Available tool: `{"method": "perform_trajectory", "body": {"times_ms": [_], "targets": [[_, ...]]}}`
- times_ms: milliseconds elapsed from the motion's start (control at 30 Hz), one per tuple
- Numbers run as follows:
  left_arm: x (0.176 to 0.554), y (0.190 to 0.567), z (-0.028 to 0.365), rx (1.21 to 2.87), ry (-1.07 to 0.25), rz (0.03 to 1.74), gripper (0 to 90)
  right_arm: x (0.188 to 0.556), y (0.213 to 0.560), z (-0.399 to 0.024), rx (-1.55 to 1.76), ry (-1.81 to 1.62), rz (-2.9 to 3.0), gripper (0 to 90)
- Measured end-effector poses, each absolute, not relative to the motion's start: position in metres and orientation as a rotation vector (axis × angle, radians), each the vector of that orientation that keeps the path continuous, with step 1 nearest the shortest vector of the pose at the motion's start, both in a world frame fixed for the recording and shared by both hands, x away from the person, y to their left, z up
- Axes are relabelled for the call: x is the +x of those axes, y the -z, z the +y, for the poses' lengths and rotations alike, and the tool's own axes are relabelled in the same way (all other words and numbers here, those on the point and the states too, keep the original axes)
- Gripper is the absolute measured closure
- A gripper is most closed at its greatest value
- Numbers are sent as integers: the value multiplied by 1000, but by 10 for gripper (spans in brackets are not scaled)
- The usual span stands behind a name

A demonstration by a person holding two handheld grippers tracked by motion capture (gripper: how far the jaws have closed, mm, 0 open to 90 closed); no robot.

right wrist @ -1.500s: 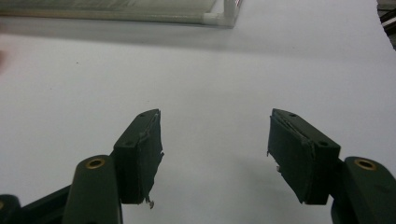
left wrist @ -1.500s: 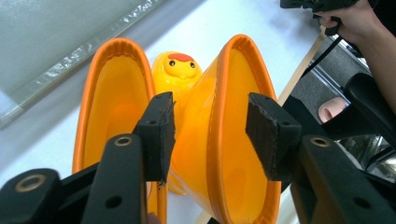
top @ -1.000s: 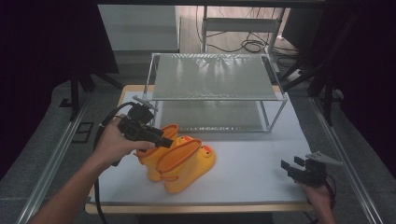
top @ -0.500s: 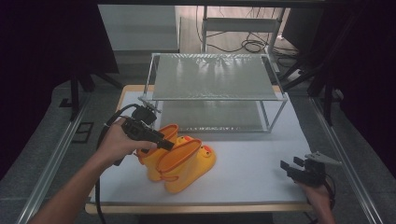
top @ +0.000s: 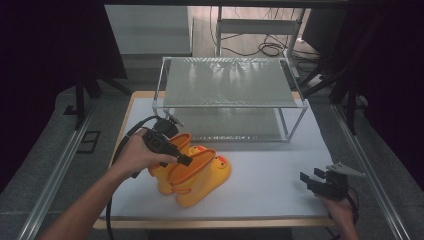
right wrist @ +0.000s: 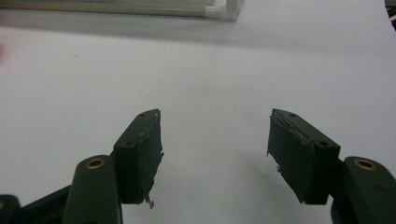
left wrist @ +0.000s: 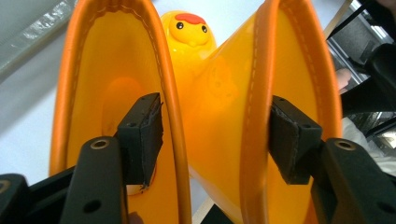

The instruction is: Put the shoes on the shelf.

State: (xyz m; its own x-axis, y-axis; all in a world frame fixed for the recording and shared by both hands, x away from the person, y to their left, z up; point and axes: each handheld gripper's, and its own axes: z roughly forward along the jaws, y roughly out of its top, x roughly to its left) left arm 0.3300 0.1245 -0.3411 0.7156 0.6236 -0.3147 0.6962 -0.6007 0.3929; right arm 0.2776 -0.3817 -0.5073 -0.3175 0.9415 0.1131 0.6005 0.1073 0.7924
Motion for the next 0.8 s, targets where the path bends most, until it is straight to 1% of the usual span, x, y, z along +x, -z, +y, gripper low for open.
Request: {"method": "perform_trajectory", "body": {"times_ms": [100,133,167,200,233,267,300,367,500,567,800], "targets": [[331,344,121,2435,196,1012,456,278,507,-382,1503,-1086,1964,349],[331,344,121,2440,190,1015,456,278,507,-382,1503,-1085,1964,349],[331,344,120,2442,183,1017,481,278,508,-382,1503,-1085,1964,349],[331,344,120,2441,185,1021,533,278,508,-382,1501,-1084,1965,349],[331,344,120,2438,185,1025,533,278,508,-382,1501,-1084,1965,349],[331,344,120,2434,184,1027,568,278,508,-382,1500,-1084,1966,350],[331,344,121,2428,186,1027,624,278,507,-382,1500,-1080,1969,350],[330,343,121,2422,184,1030,702,277,507,-381,1499,-1081,1970,350],[330,342,123,2418,130,1049,787,277,507,-381,1500,-1079,1969,350],[330,342,124,2417,106,1058,813,278,507,-381,1499,-1077,1969,350],[330,343,127,2392,107,1049,818,278,507,-382,1502,-1076,1966,351]]}}
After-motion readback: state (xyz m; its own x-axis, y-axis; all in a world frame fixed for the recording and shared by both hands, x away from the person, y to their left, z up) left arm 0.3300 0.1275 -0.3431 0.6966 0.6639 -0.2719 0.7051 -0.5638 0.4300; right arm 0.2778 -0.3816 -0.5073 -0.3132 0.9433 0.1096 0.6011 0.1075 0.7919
